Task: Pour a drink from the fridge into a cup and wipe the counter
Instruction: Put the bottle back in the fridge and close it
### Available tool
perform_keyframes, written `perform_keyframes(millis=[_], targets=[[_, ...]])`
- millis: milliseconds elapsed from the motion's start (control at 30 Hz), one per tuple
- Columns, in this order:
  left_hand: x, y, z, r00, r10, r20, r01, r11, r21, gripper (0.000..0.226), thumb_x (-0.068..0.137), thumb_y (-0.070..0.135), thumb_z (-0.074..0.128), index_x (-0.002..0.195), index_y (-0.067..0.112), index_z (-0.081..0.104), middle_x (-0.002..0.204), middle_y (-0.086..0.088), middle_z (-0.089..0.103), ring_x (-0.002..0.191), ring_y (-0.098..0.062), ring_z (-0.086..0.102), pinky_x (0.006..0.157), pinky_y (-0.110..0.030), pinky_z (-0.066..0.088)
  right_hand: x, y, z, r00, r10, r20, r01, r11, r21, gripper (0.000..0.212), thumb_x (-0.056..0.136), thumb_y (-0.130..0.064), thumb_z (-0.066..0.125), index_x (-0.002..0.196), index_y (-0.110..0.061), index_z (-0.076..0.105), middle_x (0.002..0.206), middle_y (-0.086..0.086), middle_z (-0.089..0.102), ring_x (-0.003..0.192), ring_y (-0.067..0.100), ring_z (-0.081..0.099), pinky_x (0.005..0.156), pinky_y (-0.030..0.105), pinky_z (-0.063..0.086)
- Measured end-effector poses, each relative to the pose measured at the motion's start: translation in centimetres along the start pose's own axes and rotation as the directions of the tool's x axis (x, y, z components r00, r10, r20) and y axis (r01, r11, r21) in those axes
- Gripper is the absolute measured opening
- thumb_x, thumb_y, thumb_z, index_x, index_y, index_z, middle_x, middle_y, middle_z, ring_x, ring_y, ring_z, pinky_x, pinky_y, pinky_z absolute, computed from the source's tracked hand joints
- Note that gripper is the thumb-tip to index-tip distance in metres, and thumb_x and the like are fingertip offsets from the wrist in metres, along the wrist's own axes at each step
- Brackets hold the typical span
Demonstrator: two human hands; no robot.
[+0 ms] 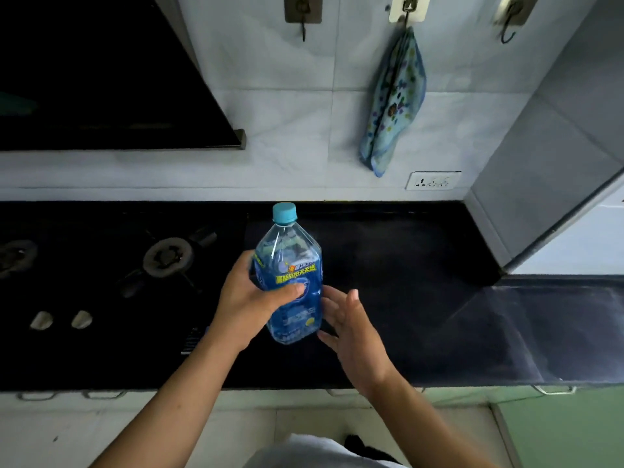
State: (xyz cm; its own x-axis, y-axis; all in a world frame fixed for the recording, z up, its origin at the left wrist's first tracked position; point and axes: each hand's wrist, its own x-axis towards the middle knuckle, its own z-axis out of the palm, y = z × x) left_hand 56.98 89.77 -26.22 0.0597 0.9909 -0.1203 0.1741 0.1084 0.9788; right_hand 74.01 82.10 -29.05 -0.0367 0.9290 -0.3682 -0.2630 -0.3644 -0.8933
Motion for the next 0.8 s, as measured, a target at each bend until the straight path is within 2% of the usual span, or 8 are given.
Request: perform_keyframes(millis=[167, 233, 300, 400, 467, 600, 700, 800], targets=[[-3.5, 1.3, -1.8, 0.987, -0.008, -0.162, 0.006, 1.000, -0.013, 0.059, 0.062, 0.002, 0.093, 0.107, 0.024, 0.063, 0.100, 0.001, 0.076, 0.092, -0.016, 0.075, 0.079, -0.037, 0.062, 0.2, -0.3, 0.9, 0.990, 0.035, 0.138, -0.042, 0.998, 0.051, 0.067, 0.086, -0.065, 0.033, 0.126, -0.020, 0.062, 0.127, -0.001, 0.068, 0.122, 0.015, 0.060, 0.112, 0.049, 0.037], [-5.6, 1.7, -2.5, 0.972, -0.017, -0.234, 0.015, 1.000, -0.012, 0.062, 0.062, 0.003, 0.093, 0.111, 0.026, 0.062, 0.102, 0.006, 0.076, 0.093, -0.012, 0.074, 0.079, -0.035, 0.061, 0.3, -0.3, 1.6, 0.976, 0.047, 0.213, -0.057, 0.998, 0.041, 0.068, 0.087, -0.064, 0.032, 0.125, -0.017, 0.062, 0.126, 0.000, 0.068, 0.122, 0.015, 0.060, 0.113, 0.046, 0.037], [-8.2, 1.7, -3.5, 0.933, -0.035, -0.357, 0.036, 0.999, -0.006, 0.063, 0.062, 0.004, 0.093, 0.111, 0.026, 0.061, 0.102, 0.011, 0.075, 0.093, -0.008, 0.073, 0.076, -0.030, 0.062, 0.4, -0.2, 2.8, 0.948, 0.061, 0.311, -0.068, 0.998, 0.013, 0.069, 0.088, -0.064, 0.030, 0.125, -0.016, 0.062, 0.125, 0.000, 0.069, 0.121, 0.014, 0.060, 0.112, 0.042, 0.037], [-12.4, 1.5, -5.3, 0.847, -0.061, -0.527, 0.058, 0.998, -0.023, 0.062, 0.063, 0.004, 0.093, 0.112, 0.024, 0.061, 0.102, 0.007, 0.075, 0.092, -0.010, 0.073, 0.071, -0.025, 0.060, 0.2, 1.1, 5.3, 0.873, 0.110, 0.476, -0.108, 0.994, -0.032, 0.069, 0.086, -0.064, 0.032, 0.125, -0.016, 0.062, 0.125, 0.000, 0.069, 0.121, 0.012, 0.061, 0.107, 0.034, 0.041], [-15.9, 1.2, -6.8, 0.762, -0.092, -0.640, 0.084, 0.996, -0.043, 0.063, 0.061, 0.008, 0.095, 0.112, 0.022, 0.062, 0.101, 0.004, 0.075, 0.092, -0.011, 0.073, 0.068, -0.022, 0.058, -0.6, 2.2, 7.7, 0.794, 0.161, 0.586, -0.149, 0.986, -0.069, 0.068, 0.085, -0.064, 0.035, 0.125, -0.016, 0.061, 0.125, 0.001, 0.069, 0.121, 0.013, 0.060, 0.106, 0.034, 0.042], [-24.7, 1.0, -10.1, 0.559, -0.128, -0.820, 0.135, 0.989, -0.063, 0.062, 0.054, 0.025, 0.092, 0.109, 0.024, 0.062, 0.102, 0.002, 0.075, 0.095, -0.016, 0.072, 0.072, -0.026, 0.059, -4.2, 5.0, 13.6, 0.608, 0.269, 0.747, -0.217, 0.961, -0.169, 0.072, 0.083, -0.069, 0.040, 0.125, -0.014, 0.062, 0.127, 0.006, 0.068, 0.124, 0.018, 0.059, 0.105, 0.038, 0.042], [-31.9, 0.8, -12.5, 0.392, -0.153, -0.907, 0.153, 0.983, -0.100, 0.070, 0.051, 0.034, 0.093, 0.113, 0.024, 0.063, 0.107, 0.002, 0.075, 0.100, -0.020, 0.072, 0.083, -0.041, 0.062, -8.6, 6.9, 18.4, 0.411, 0.327, 0.851, -0.227, 0.941, -0.252, 0.089, 0.072, -0.081, 0.055, 0.130, -0.013, 0.060, 0.130, 0.007, 0.065, 0.126, 0.018, 0.057, 0.106, 0.039, 0.041], [-38.6, 0.2, -14.6, 0.246, -0.175, -0.953, 0.145, 0.979, -0.143, 0.070, 0.050, 0.036, 0.092, 0.113, 0.026, 0.063, 0.107, 0.001, 0.076, 0.101, -0.021, 0.073, 0.088, -0.048, 0.060, -13.0, 9.0, 22.9, 0.268, 0.371, 0.889, -0.202, 0.924, -0.324, 0.083, 0.079, -0.075, 0.049, 0.131, -0.012, 0.060, 0.130, 0.007, 0.066, 0.125, 0.018, 0.058, 0.110, 0.043, 0.039]])
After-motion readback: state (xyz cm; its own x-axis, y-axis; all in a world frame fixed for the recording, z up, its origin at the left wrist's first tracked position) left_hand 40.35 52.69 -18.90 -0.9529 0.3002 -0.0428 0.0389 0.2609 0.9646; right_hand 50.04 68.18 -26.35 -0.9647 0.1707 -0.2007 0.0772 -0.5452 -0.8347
